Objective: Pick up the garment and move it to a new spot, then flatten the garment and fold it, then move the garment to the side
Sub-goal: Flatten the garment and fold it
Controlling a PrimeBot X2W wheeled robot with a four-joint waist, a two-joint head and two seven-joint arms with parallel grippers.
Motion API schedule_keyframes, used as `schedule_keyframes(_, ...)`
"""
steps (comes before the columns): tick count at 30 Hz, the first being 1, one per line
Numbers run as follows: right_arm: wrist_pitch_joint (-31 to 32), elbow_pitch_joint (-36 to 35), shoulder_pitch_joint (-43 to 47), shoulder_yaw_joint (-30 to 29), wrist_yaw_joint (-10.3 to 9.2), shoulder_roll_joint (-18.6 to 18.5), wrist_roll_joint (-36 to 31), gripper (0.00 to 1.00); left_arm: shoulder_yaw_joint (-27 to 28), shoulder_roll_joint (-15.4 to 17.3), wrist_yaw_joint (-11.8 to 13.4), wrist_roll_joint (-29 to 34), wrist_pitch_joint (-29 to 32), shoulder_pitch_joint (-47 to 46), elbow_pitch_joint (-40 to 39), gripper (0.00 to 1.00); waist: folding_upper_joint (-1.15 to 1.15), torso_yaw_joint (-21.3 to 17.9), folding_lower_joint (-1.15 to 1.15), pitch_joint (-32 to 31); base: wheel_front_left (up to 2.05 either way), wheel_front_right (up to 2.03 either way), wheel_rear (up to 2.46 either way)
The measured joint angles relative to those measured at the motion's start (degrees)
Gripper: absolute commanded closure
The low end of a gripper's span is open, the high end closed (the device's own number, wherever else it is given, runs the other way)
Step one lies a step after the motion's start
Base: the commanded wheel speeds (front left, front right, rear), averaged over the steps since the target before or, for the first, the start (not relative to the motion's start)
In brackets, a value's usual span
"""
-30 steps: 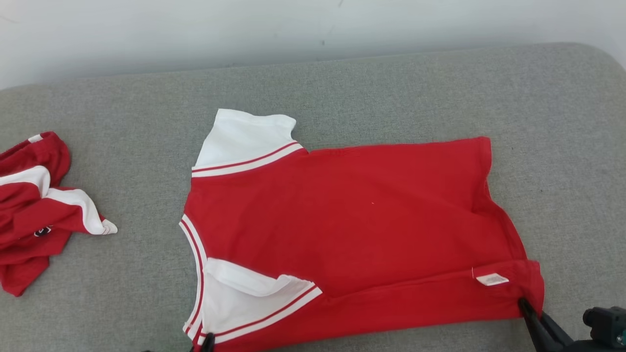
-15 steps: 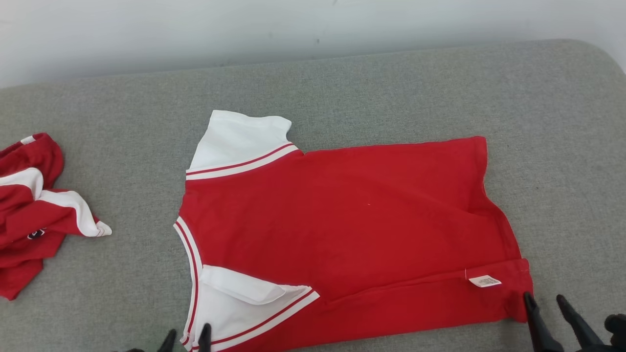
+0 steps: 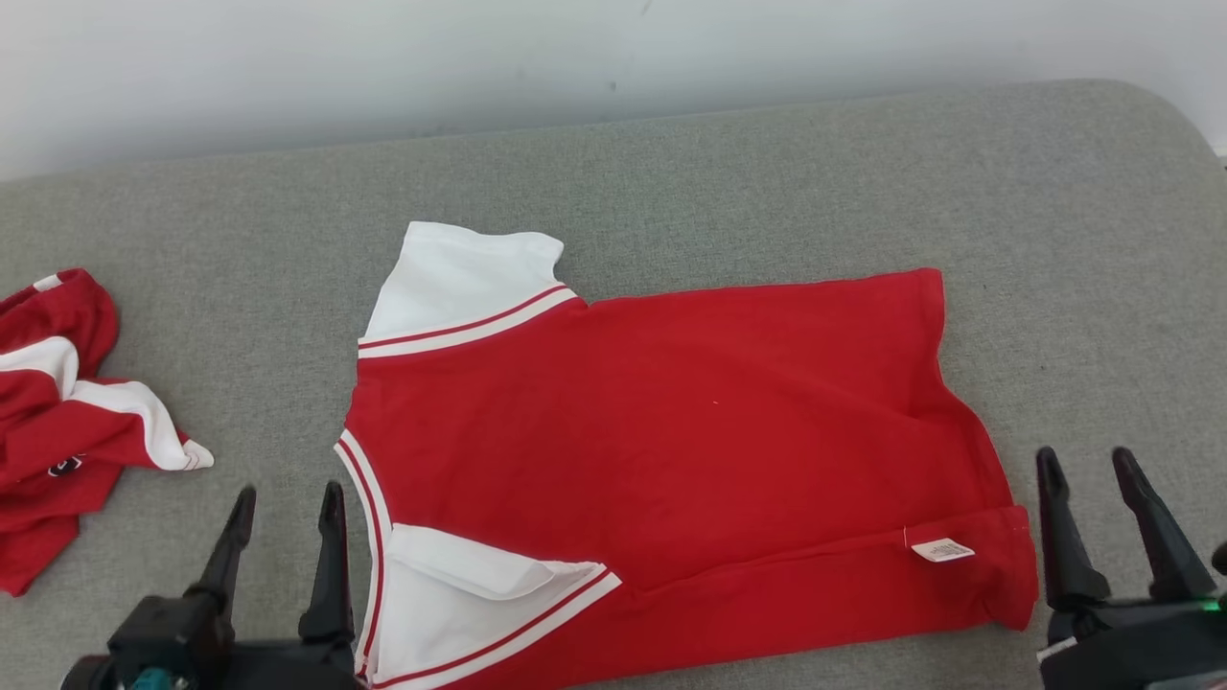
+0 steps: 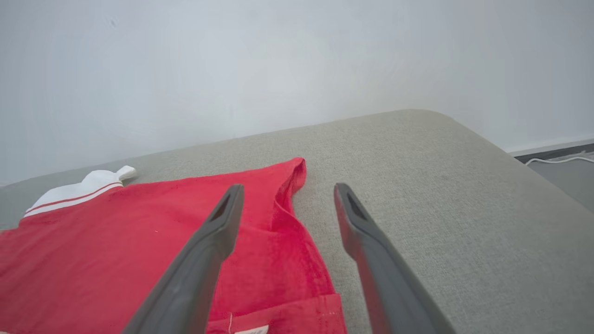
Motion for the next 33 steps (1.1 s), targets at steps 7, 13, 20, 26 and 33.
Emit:
schedule_keyframes(7, 0.15, -2.90, -1.61, 4.82, 0.00, -1.62, -1.13, 0.00, -1.55, -0.10, 0.19, 1.90, -0.15, -3.65, -0.23, 0.00, 0.00, 0.15, 0.00, -0.78, 0.00, 0.00, 0.00)
schedule_keyframes(13, 0.63, -3.90, -1.64, 7.21, 0.00, -1.96, -1.22, 0.00, -2.15, -0.27, 1.21, 3.12, 0.14, -3.83, -0.16, 0.00, 0.00, 0.07, 0.00, -1.25, 0.00, 0.00, 0.00)
schedule_keyframes(20, 0.79, -4.02, -1.59, 7.51, 0.00, -2.08, -1.18, 0.00, -2.52, -0.77, 2.03, 3.20, 0.03, -2.73, -0.38, 0.00, 0.00, 0.62, 0.00, -0.98, 0.00, 0.00, 0.00)
schedule_keyframes(26, 0.60, -4.02, -1.91, 7.28, 0.00, -2.46, -0.82, 0.00, -3.78, -0.66, 0.43, 2.96, 0.74, -4.41, -0.05, 0.00, 0.00, 1.04, 0.00, -0.16, 0.00, 0.00, 0.00)
schedule_keyframes(33, 0.02, -4.03, -3.70, 8.27, 0.00, -2.57, -0.24, 0.00, -4.86, 0.38, -6.75, -0.98, 6.39, -18.70, 5.35, 0.00, 0.00, 0.26, 0.00, 2.46, 0.00, 0.00, 0.00)
